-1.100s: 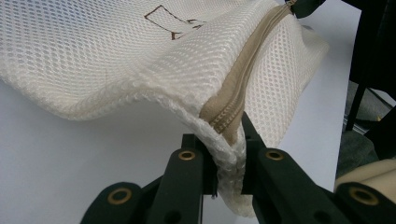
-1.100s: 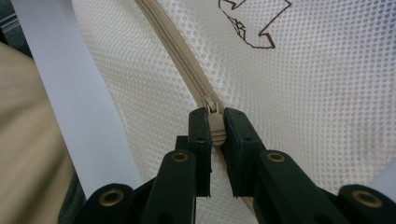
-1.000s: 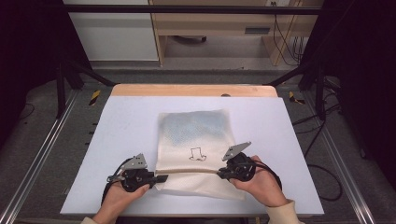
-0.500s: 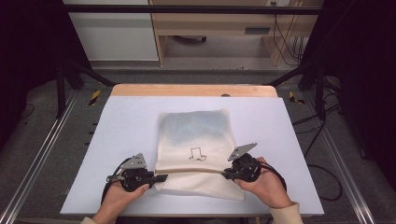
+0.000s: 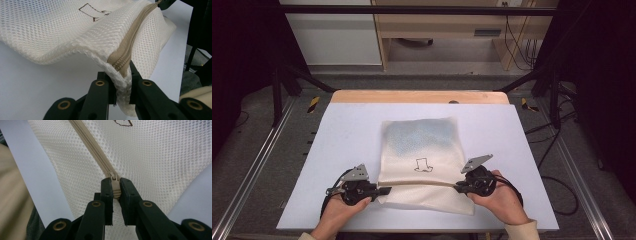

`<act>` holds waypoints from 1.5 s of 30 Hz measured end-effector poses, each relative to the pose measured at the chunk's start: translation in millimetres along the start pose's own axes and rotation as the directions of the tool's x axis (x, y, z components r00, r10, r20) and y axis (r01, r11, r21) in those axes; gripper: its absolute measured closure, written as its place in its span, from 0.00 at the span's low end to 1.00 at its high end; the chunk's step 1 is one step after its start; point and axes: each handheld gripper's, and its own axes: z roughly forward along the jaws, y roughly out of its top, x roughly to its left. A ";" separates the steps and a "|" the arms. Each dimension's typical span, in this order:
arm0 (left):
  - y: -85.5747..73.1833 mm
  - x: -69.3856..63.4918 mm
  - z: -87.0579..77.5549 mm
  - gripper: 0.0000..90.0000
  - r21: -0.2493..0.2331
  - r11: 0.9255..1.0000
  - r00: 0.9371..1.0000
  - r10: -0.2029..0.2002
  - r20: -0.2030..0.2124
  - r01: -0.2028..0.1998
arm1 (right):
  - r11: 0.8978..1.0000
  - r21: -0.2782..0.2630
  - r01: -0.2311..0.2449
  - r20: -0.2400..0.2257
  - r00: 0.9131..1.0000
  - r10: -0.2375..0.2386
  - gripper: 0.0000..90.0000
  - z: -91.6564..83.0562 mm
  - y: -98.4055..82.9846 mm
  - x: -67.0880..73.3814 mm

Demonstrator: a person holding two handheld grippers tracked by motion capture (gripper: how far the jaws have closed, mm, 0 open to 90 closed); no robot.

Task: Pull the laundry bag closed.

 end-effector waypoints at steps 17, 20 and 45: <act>0.5 0.7 -1.7 0.93 -0.005 1.000 1.000 -0.001 -0.004 0.001 | 1.000 0.015 -0.028 0.011 1.000 0.027 0.91 -0.2 -8.9 -4.4; 0.6 0.7 -1.5 0.93 -0.003 1.000 1.000 0.000 -0.004 0.000 | 0.999 0.013 -0.030 0.005 1.000 0.030 0.91 0.1 -11.8 -6.5; 0.3 5.3 -6.6 0.93 -0.011 1.000 1.000 -0.011 -0.011 0.011 | 0.995 0.052 -0.087 0.020 0.996 0.086 0.91 1.8 -31.9 -15.0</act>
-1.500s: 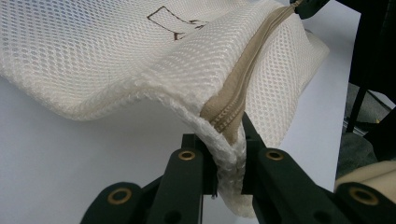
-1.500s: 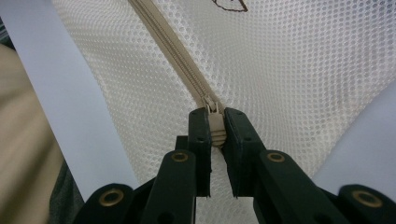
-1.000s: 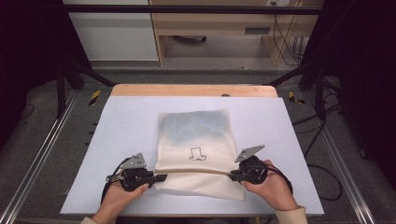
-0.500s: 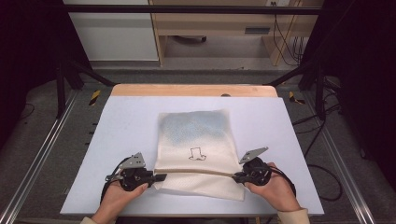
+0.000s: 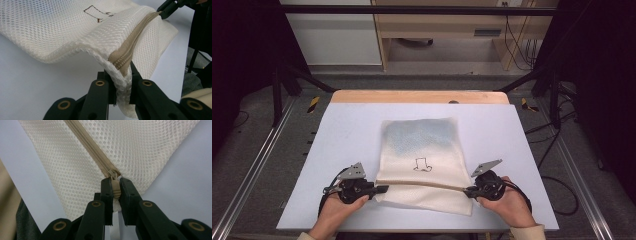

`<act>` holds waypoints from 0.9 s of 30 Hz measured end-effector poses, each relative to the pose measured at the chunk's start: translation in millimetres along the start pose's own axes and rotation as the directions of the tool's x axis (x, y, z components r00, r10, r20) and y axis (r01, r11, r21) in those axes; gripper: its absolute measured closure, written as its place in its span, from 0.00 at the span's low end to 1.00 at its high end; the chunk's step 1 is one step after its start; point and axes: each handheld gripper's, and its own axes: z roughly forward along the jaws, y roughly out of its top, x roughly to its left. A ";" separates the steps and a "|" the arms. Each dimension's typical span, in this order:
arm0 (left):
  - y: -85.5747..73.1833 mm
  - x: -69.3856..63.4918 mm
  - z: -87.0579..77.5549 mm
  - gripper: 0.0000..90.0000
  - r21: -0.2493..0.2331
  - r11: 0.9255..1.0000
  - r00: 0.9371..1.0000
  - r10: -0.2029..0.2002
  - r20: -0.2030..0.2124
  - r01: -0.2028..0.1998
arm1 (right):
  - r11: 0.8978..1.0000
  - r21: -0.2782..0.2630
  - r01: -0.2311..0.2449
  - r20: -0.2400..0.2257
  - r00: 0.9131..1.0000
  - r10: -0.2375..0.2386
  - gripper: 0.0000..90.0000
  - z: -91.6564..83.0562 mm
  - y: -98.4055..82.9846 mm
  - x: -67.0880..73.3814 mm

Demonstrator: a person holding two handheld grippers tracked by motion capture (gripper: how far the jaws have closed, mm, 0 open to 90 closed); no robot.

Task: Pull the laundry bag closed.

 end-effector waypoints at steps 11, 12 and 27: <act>0.1 2.1 -3.1 0.92 0.005 1.000 1.000 0.002 -0.007 -0.002 | 1.000 -0.005 -0.014 -0.010 1.000 0.014 0.91 -2.7 -3.6 1.6; 0.2 2.1 -3.5 0.92 0.006 1.000 1.000 0.004 -0.011 -0.004 | 1.000 -0.004 -0.012 -0.012 1.000 0.012 0.91 -2.1 -3.5 1.8; -3.8 -0.1 -26.6 0.44 0.023 0.999 0.989 -0.040 -0.144 0.044 | 0.998 -0.059 0.026 -0.001 1.000 -0.026 0.54 1.3 7.4 14.3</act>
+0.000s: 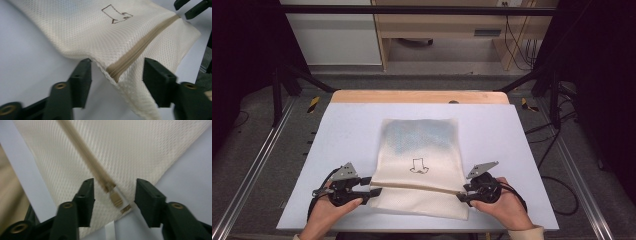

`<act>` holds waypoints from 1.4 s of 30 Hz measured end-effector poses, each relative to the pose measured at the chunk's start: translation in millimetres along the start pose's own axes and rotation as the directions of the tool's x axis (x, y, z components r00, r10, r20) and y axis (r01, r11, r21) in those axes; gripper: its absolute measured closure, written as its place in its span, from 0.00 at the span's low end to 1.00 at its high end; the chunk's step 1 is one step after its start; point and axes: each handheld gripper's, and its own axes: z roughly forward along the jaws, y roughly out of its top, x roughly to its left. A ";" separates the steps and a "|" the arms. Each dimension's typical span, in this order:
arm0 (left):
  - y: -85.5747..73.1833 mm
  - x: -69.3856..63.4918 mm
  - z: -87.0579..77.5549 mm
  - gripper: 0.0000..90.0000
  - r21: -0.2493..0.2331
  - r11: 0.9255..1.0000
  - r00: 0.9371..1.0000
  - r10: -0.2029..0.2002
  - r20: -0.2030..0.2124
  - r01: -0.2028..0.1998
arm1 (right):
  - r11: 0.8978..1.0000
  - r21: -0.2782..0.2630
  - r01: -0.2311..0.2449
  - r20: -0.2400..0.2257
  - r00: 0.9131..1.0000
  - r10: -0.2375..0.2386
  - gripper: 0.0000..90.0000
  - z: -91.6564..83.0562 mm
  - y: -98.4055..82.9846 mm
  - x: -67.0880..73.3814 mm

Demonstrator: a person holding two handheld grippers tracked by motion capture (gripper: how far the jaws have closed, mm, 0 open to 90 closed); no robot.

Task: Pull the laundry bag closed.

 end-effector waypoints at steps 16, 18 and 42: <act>0.0 21.6 -30.7 0.14 0.028 0.999 0.979 0.026 -0.202 -0.020 | 0.954 -0.280 -0.110 0.264 0.946 0.187 0.11 -26.0 19.7 -13.0; -0.6 24.5 -33.0 0.13 0.036 0.999 0.974 0.029 -0.226 -0.022 | 0.948 -0.289 -0.136 0.277 0.936 0.219 0.11 -30.4 16.5 -18.4; -7.4 55.9 -50.6 0.13 0.080 0.997 0.936 0.017 -0.351 0.012 | 0.901 -0.271 -0.340 0.387 0.818 0.425 0.12 -49.6 -19.9 -62.7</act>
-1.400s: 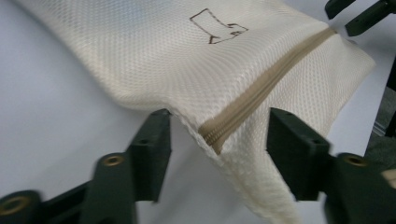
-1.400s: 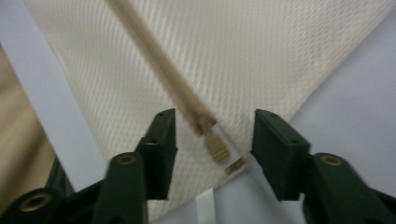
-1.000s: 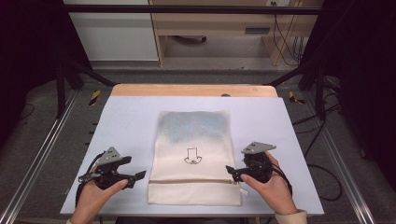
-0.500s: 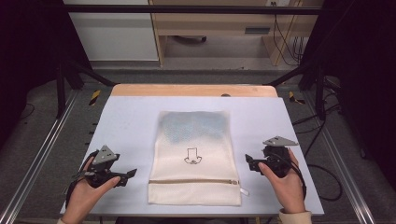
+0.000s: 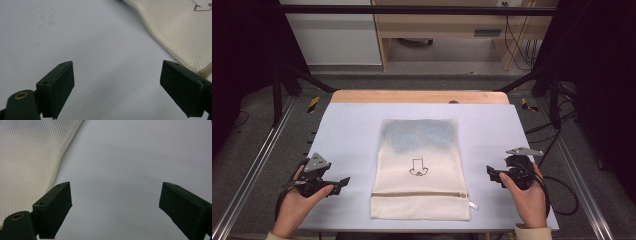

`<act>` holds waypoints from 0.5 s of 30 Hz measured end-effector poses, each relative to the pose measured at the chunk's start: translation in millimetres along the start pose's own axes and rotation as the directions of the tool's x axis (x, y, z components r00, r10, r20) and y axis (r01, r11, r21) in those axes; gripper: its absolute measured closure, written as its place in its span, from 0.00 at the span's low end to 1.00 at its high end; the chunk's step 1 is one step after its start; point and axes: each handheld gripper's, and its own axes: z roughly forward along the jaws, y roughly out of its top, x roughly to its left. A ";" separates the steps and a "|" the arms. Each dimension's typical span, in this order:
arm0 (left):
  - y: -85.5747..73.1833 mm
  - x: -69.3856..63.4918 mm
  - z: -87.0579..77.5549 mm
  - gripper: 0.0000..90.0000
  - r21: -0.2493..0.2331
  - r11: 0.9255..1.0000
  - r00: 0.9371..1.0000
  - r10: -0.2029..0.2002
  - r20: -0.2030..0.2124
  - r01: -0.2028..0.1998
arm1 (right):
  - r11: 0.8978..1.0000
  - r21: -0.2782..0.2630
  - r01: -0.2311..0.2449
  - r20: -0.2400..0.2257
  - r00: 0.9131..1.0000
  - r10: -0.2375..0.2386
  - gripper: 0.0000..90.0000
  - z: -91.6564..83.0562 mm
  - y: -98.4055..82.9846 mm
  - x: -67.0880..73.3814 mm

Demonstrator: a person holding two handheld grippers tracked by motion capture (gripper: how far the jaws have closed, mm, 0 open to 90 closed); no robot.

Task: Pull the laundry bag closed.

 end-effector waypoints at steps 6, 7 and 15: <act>-6.1 14.6 1.7 0.12 0.036 0.999 0.999 -0.026 -0.031 0.027 | 0.999 0.043 -0.014 0.018 1.000 0.013 0.10 5.4 -5.2 -9.4; -7.1 16.0 2.5 0.11 0.035 0.999 0.999 -0.035 -0.035 0.037 | 0.999 0.049 -0.018 0.018 1.000 0.017 0.10 6.0 -5.8 -10.3; -11.1 22.2 5.0 0.10 0.078 0.997 0.998 -0.020 -0.054 0.024 | 0.995 0.100 -0.010 -0.012 1.000 0.011 0.08 12.3 -12.1 -12.1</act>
